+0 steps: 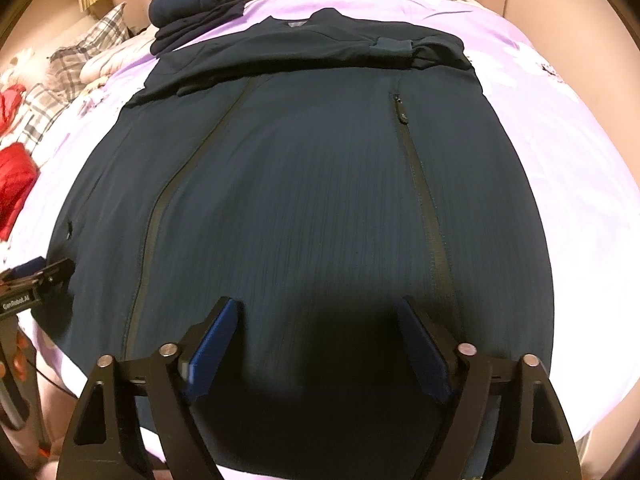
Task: Fold large clothes
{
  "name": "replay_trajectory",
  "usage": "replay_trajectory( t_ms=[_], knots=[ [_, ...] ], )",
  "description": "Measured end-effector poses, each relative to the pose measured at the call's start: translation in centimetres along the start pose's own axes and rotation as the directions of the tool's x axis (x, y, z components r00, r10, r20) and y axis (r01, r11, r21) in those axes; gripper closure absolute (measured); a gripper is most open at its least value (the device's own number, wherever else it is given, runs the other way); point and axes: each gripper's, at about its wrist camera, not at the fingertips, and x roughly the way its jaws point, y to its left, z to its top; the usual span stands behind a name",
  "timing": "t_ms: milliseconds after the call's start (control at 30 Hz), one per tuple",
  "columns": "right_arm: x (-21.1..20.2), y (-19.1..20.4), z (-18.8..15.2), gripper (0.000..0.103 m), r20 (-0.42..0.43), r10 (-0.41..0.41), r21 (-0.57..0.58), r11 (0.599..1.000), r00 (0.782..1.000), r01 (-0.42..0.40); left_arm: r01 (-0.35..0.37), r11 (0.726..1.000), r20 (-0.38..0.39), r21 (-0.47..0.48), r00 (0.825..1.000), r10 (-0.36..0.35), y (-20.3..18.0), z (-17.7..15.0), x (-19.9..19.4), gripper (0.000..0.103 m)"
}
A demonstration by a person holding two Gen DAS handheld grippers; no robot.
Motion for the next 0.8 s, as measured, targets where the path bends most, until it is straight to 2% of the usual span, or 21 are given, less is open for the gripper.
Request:
replay_trajectory(
  t_ms=[233,367,567,700,800],
  knots=[
    [0.1,0.0,0.1,0.015,-0.001,-0.001,-0.003,1.0,1.0,0.001,0.009,1.0,-0.003,0.007,1.0,-0.009,0.1,0.1,0.0,0.0],
    [-0.5,-0.5,0.2,0.015,0.011,0.029,0.022,0.999,1.0,-0.029,0.03,1.0,0.017,-0.007,0.999,-0.03,0.5,0.1,-0.6,0.0],
    [-1.6,-3.3,0.4,0.015,0.058,0.096,0.13,0.986,0.994,-0.103,0.085,0.991,0.086,-0.1,0.993,-0.076,3.0,0.2,-2.6,0.0],
    [-2.6,-5.3,0.5,0.015,0.096,0.077,0.183,0.979,0.992,-0.094,0.077,0.983,0.113,-0.169,0.992,-0.059,5.5,0.6,-3.4,0.0],
    [-3.2,-7.1,0.4,0.015,0.111,0.05,0.231,0.97,0.993,-0.074,0.096,0.97,0.109,-0.222,0.991,-0.074,7.6,0.6,-3.4,0.0]
  ],
)
